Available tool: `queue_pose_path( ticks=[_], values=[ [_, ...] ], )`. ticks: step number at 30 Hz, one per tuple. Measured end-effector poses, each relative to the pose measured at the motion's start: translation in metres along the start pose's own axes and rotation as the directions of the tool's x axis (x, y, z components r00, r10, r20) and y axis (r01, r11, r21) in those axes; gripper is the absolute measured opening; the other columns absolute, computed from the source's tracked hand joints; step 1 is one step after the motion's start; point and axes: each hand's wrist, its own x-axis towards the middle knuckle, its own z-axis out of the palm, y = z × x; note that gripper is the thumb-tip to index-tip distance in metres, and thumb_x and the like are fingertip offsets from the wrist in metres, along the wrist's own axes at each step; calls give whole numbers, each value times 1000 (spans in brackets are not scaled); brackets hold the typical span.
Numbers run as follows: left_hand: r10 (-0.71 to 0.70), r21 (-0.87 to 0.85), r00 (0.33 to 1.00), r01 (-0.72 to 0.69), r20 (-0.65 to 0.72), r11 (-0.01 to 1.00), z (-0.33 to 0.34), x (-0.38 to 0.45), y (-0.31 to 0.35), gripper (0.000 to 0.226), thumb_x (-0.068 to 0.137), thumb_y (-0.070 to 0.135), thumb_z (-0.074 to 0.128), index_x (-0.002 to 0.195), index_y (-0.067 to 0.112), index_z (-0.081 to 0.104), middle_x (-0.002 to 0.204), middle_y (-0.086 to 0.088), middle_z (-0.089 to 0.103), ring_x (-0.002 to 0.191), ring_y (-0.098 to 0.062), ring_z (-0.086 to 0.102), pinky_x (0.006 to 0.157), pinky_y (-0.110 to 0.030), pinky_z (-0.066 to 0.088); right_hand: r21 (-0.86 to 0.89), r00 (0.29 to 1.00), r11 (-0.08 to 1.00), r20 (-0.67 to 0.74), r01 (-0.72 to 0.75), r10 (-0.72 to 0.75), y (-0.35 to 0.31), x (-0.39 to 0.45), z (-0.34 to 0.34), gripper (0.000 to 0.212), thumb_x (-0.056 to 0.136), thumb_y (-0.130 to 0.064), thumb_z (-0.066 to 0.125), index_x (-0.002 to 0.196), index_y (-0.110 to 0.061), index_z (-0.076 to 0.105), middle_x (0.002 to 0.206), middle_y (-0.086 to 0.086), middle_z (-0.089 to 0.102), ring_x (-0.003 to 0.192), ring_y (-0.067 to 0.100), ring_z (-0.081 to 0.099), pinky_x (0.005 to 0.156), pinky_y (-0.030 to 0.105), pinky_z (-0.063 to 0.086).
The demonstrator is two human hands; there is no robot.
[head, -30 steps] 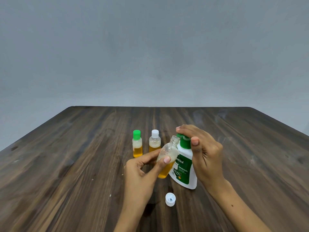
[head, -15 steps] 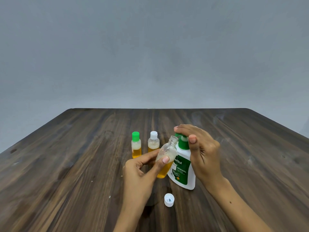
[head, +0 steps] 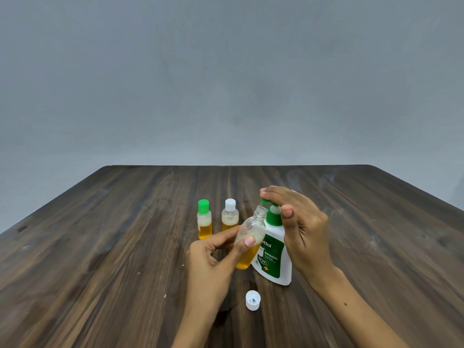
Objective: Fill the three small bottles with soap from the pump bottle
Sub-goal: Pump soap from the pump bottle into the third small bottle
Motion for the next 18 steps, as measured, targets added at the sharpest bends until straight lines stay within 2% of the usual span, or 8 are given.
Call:
queue_pose_path(
  ticks=[6,12,18],
  values=[
    [-4,1,1000,4,-4,1000,-1,1,-1,30,71,26,74,100,17,77,91,14,76,92,-2,71,73,-9,50,22,999,999,-24,-37,37,2,-4,5,62,103,-50,26,99,-10,74,103,-2,73,104,10,66,84,46,54],
    [-15,9,1000,15,-13,1000,-2,2,-2,31,71,29,74,100,20,77,93,13,76,95,-4,71,77,-13,52,-18,1000,1000,-12,10,-10,1,4,3,61,104,-49,25,102,-13,73,108,-8,69,107,9,65,90,46,52],
    [-19,-4,1000,19,-14,1000,-2,3,-4,32,71,29,74,101,17,77,94,11,77,95,-4,71,78,-13,52,11,999,1000,-30,-26,26,3,-4,7,61,103,-49,27,98,-10,74,102,-2,72,104,11,67,82,46,54]
  ],
)
